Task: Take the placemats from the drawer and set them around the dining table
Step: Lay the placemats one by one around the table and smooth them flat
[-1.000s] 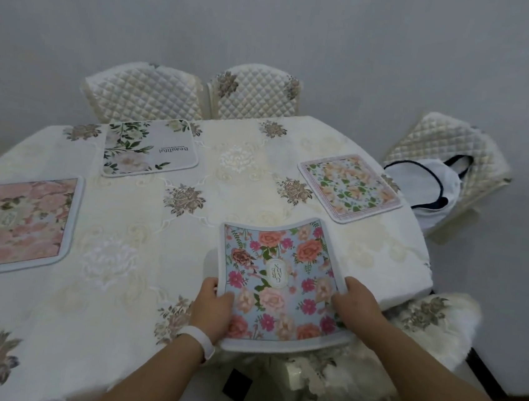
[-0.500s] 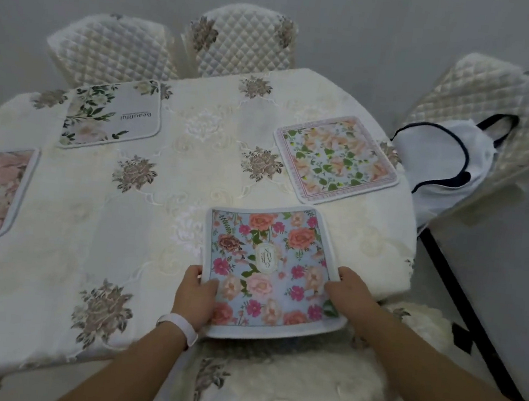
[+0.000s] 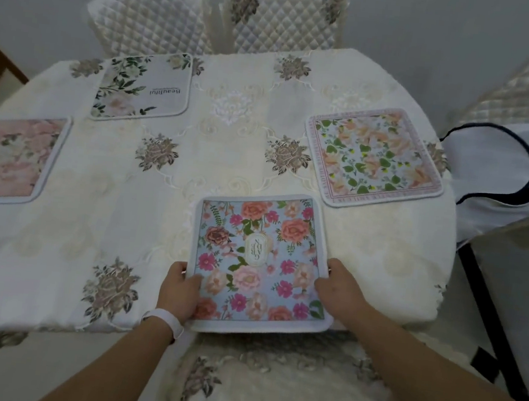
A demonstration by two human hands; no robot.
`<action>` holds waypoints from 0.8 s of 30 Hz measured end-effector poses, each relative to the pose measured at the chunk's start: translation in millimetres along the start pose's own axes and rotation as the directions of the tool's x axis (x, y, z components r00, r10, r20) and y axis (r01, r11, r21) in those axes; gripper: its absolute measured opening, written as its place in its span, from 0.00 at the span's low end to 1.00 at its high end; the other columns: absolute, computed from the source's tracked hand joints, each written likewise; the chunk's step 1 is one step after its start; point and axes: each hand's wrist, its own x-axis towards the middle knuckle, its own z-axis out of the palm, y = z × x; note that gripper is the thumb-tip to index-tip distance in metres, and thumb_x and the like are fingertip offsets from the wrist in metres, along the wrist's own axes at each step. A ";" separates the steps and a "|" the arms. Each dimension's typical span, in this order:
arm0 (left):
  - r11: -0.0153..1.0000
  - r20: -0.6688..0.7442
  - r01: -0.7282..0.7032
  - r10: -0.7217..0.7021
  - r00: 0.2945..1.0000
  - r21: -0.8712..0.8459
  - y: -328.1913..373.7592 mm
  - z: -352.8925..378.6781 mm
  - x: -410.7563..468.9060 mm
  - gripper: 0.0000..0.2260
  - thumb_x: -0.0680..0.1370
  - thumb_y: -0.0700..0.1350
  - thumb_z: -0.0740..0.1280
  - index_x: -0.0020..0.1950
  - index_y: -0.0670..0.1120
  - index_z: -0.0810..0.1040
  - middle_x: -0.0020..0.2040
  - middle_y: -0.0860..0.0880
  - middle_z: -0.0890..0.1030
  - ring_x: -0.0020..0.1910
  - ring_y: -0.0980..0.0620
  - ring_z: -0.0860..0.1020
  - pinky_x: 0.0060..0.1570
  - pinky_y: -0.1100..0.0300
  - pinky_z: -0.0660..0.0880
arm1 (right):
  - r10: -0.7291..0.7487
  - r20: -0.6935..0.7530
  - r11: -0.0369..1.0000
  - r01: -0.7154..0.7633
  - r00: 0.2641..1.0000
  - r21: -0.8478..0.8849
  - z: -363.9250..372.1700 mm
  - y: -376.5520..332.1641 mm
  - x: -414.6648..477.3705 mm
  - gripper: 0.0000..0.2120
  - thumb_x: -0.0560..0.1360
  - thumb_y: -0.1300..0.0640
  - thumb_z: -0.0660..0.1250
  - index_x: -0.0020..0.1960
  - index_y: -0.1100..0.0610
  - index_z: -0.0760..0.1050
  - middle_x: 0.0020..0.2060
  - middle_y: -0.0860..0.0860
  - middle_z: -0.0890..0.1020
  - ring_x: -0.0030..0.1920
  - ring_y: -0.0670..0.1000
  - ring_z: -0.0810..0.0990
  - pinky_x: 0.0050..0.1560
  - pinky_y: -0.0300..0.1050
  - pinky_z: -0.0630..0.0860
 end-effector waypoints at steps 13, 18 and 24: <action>0.985 -0.106 -0.116 0.130 0.986 0.127 5.9 4.6 34.9 0.11 0.77 0.42 0.65 0.60 0.47 0.71 0.51 0.48 0.78 0.49 0.48 0.79 0.46 0.55 0.76 | -0.113 -0.111 0.953 0.076 0.987 -0.293 0.1 -8.4 32.6 0.13 0.76 0.57 0.63 0.60 0.57 0.70 0.53 0.55 0.77 0.48 0.55 0.78 0.51 0.52 0.78; 0.619 0.172 -0.531 0.544 0.822 0.579 -7.9 17.9 49.1 0.25 0.76 0.50 0.65 0.71 0.42 0.68 0.69 0.43 0.70 0.68 0.44 0.67 0.69 0.44 0.66 | -0.562 -0.055 0.605 0.365 0.825 -0.707 17.5 -2.4 39.8 0.26 0.76 0.50 0.64 0.71 0.60 0.67 0.66 0.62 0.72 0.64 0.64 0.73 0.62 0.59 0.71; 0.233 0.424 -0.608 0.531 0.733 0.759 0.2 53.4 77.7 0.30 0.78 0.61 0.46 0.79 0.52 0.53 0.80 0.48 0.50 0.78 0.48 0.45 0.74 0.45 0.44 | -0.518 0.265 0.403 0.505 0.813 -0.763 62.8 -22.6 71.7 0.32 0.80 0.38 0.49 0.80 0.52 0.53 0.80 0.54 0.53 0.79 0.59 0.50 0.77 0.61 0.46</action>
